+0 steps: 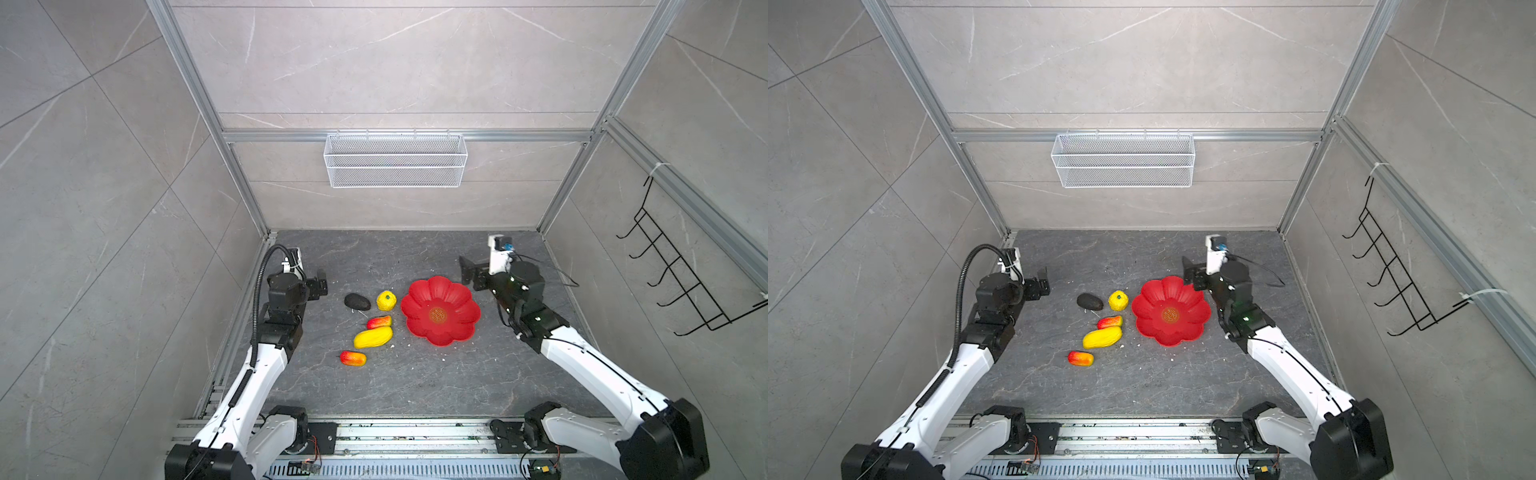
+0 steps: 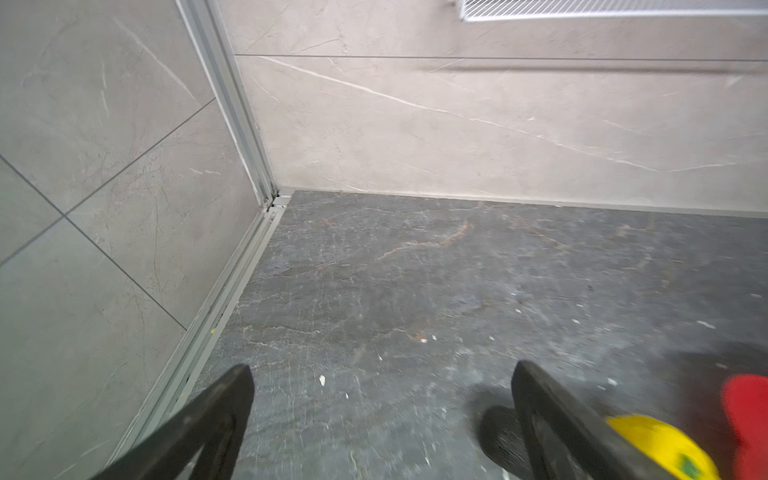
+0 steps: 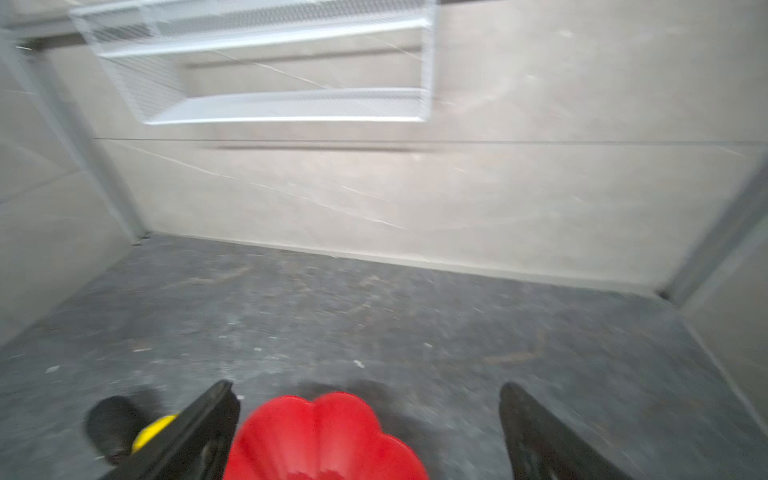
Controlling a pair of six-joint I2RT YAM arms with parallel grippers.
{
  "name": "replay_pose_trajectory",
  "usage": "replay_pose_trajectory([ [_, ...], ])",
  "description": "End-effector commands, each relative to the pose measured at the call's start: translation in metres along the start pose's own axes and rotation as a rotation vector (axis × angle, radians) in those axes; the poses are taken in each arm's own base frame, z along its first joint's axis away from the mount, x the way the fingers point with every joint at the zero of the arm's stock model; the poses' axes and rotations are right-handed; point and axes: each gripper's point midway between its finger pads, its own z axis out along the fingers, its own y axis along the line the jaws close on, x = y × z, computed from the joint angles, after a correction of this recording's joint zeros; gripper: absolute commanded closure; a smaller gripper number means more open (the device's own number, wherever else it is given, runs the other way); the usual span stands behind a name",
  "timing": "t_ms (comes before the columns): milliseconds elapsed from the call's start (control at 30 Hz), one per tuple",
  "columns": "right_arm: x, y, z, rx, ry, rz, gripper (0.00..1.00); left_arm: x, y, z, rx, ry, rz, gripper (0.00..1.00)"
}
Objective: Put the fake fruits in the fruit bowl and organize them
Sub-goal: 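Reach the right gripper to the yellow lemon and grasp it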
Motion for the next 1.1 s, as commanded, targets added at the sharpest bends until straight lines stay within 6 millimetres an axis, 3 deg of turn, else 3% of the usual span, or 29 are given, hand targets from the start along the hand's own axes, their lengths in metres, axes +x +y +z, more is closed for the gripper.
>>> replay_pose_trajectory([
  [0,0.052,0.069,0.024,-0.189,0.304,-0.061,0.00,0.020,-0.018,-0.028,0.084,0.194,0.053,0.00],
  [167,0.081,0.153,0.063,-0.312,0.492,-0.179,0.00,0.006,-0.036,-0.057,0.197,0.268,0.086,0.00],
  [333,0.124,0.191,0.104,-0.353,0.623,-0.205,0.00,0.020,-0.032,-0.074,0.212,0.381,0.182,0.00],
  [467,0.146,0.200,0.123,-0.351,0.698,-0.215,0.00,0.048,-0.030,-0.080,0.236,0.427,0.242,0.00],
  [600,0.167,0.189,0.126,-0.291,0.767,-0.249,0.00,0.066,-0.031,-0.081,0.259,0.422,0.231,0.00],
  [867,0.201,0.181,0.123,-0.274,0.818,-0.258,0.03,0.065,-0.034,-0.081,0.301,0.417,0.182,0.00],
  [1067,0.213,0.182,0.129,-0.268,0.844,-0.249,0.15,0.062,-0.032,-0.083,0.287,0.398,0.183,0.00],
])
